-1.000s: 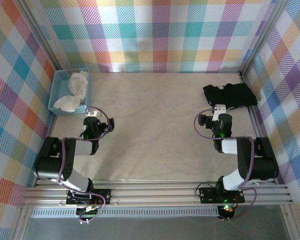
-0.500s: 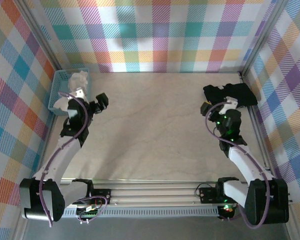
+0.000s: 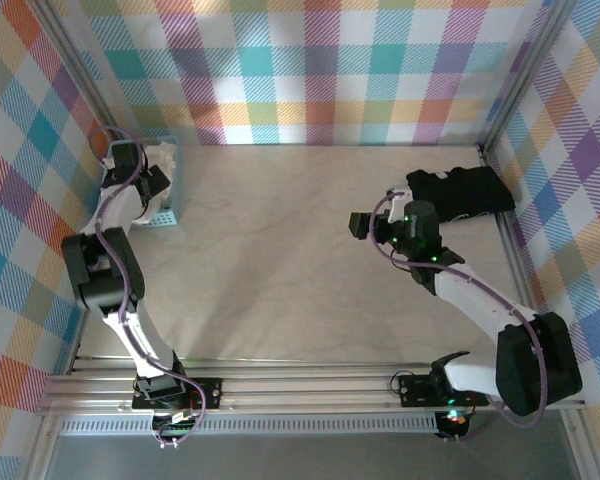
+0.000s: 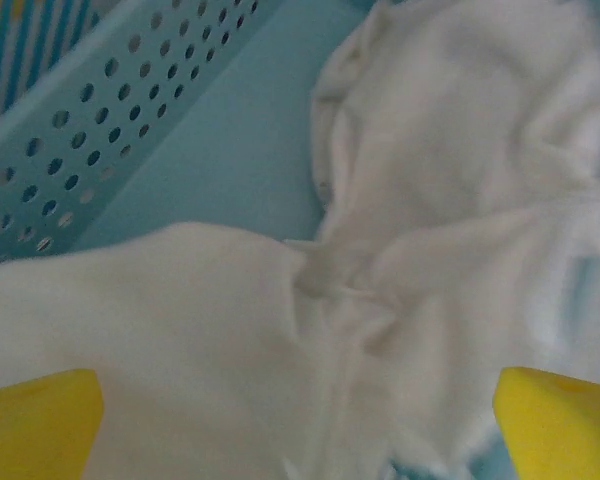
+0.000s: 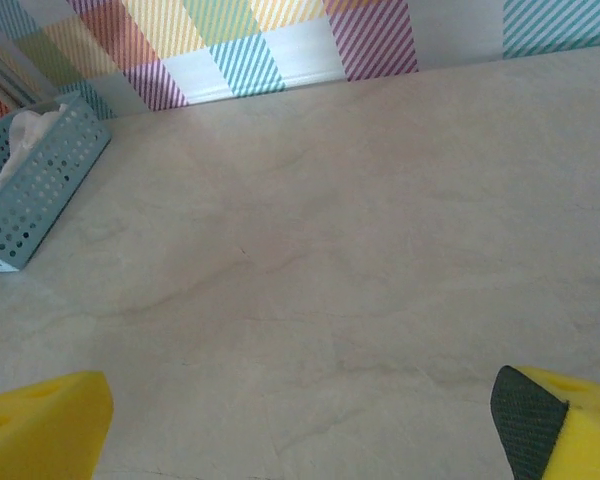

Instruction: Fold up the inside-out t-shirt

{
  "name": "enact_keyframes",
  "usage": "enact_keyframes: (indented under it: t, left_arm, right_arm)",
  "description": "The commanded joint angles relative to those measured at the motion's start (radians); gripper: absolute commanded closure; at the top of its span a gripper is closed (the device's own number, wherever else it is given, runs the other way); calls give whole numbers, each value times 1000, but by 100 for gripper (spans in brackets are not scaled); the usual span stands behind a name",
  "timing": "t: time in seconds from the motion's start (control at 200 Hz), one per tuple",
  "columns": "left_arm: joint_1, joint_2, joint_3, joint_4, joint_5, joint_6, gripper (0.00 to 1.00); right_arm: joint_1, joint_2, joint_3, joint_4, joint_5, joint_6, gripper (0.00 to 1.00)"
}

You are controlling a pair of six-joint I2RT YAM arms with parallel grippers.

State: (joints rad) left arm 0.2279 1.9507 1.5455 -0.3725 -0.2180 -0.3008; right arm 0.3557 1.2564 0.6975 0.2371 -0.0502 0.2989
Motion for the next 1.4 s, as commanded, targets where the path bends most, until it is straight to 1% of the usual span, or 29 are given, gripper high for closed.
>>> enact_keyframes:
  t: [0.0, 0.095, 0.155, 0.18, 0.215, 0.265, 0.295, 0.36, 0.425, 0.485, 0.505, 0.56, 0.69, 0.76, 0.805, 0.92, 1.02, 1.165, 1.27, 1.285, 1.345, 1.395]
  left_arm:
    - [11, 121, 150, -196, -26, 54, 0]
    - [10, 227, 262, -262, -6, 91, 1]
    - [11, 286, 330, -309, 7, 109, 7]
    - [11, 308, 355, -328, 15, 117, 11]
    - [10, 335, 385, -347, 25, 125, 20]
    - [11, 358, 418, -365, 40, 132, 37]
    - [10, 364, 434, -368, 42, 132, 41]
    - [11, 356, 453, -366, 48, 129, 61]
    - [11, 317, 460, -350, 48, 122, 79]
    - [11, 242, 452, -328, 50, 107, 96]
    - [11, 211, 444, -316, 53, 102, 100]
    - [11, 104, 400, -269, 70, 76, 100]
    - [-23, -256, 212, -103, 147, 16, 100]
    - [-82, -442, 118, -16, 184, 5, 100]
    - [-134, -538, 78, 16, 189, 4, 100]
    - [-262, -695, 57, 41, 217, 9, 100]
    - [-381, -757, 60, 56, 249, 16, 100]
    - [-543, -755, 23, 69, 286, -10, 100]
    - [-655, -701, -24, 86, 276, -19, 100]
    - [-670, -690, -32, 119, 277, -21, 100]
    - [-712, -628, -59, 153, 299, -50, 100]
    - [-731, -560, -66, 178, 341, -76, 95]
  right_arm:
    - [0, 30, 23, -15, -3, 3, 1]
    - [0, 50, 22, -18, 8, 9, 1]
    - [0, 57, 25, -18, 11, 15, 0]
    - [0, 60, 26, -20, 12, 19, 0]
    - [0, 60, 29, -21, 13, 22, 0]
    - [0, 60, 30, -22, 15, 29, 0]
    - [-1, 58, 30, -25, 17, 32, 0]
    - [0, 51, 30, -33, 24, 40, 0]
    - [0, 38, 32, -49, 26, 44, 0]
    - [0, 24, 35, -65, 29, 46, 0]
    - [0, 17, 35, -71, 30, 46, 0]
    - [0, -6, 34, -88, 37, 46, 0]
    - [0, -76, 32, -127, 66, 34, 0]
    - [0, -115, 31, -147, 97, 14, 0]
    - [-2, -137, 34, -158, 115, -3, 0]
    - [-3, -164, 82, -221, 143, -53, 0]
    - [-4, -160, 167, -328, 149, -93, 0]
    - [-6, -171, 256, -447, 168, -138, 0]
    - [-11, -175, 297, -511, 164, -153, 0]
    - [-12, -174, 302, -519, 163, -153, 0]
    - [-12, -163, 320, -556, 150, -153, 0]
    - [-12, -147, 331, -587, 144, -148, 0]
